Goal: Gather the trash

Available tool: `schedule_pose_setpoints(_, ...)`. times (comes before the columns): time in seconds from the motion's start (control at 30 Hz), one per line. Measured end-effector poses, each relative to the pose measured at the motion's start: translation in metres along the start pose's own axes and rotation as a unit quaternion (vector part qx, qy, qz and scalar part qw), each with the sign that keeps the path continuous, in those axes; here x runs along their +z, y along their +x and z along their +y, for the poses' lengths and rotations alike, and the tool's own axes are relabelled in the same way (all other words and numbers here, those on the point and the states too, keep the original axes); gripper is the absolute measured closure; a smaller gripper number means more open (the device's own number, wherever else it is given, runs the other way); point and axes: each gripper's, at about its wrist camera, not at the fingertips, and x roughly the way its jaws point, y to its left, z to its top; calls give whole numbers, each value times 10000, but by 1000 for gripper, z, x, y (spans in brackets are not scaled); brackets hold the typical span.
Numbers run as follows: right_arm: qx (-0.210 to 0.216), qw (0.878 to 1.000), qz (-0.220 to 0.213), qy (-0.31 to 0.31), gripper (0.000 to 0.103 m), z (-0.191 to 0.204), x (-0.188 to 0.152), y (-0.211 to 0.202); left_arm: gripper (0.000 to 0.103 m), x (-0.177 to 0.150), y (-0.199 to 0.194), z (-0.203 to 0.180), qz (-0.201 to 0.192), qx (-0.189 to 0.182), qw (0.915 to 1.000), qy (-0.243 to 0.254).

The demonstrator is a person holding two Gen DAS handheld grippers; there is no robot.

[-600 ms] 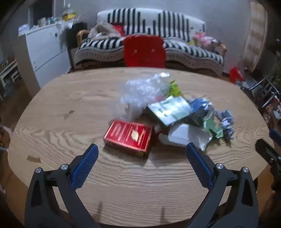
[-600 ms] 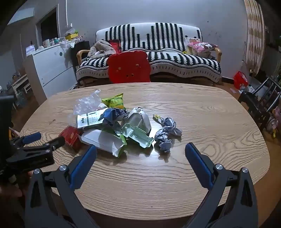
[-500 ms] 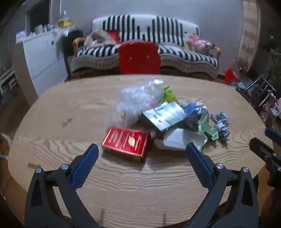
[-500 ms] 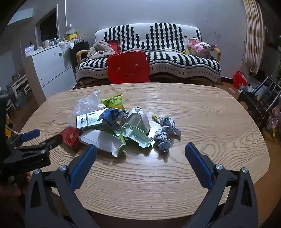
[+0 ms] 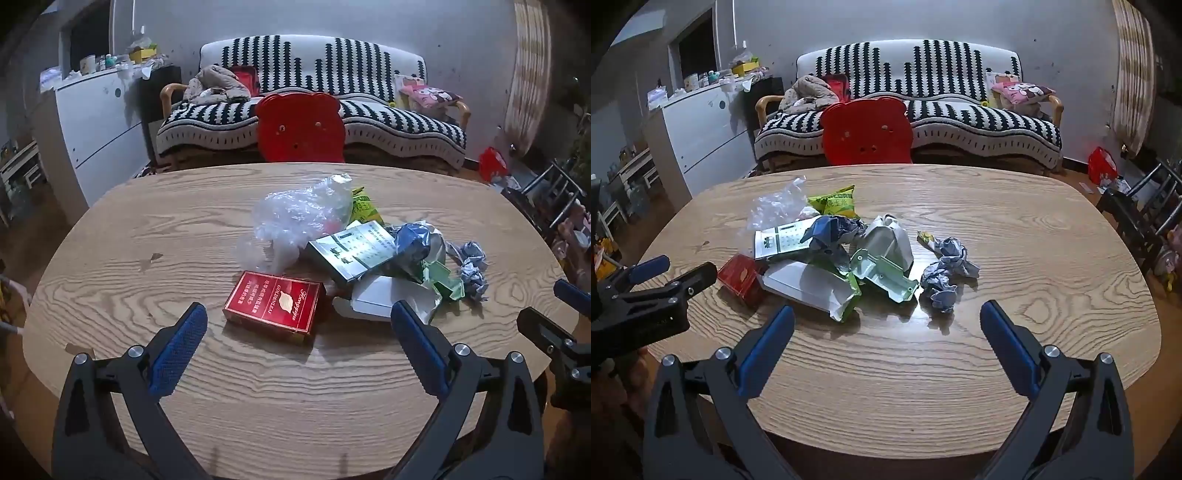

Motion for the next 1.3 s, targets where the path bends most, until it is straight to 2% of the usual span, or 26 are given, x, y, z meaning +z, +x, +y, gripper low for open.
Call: schedule_pose_setpoints(1.3, 66, 10000, 44, 41, 6, -1, -1, 2, 6, 0, 6, -7, 62, 28, 10000, 65)
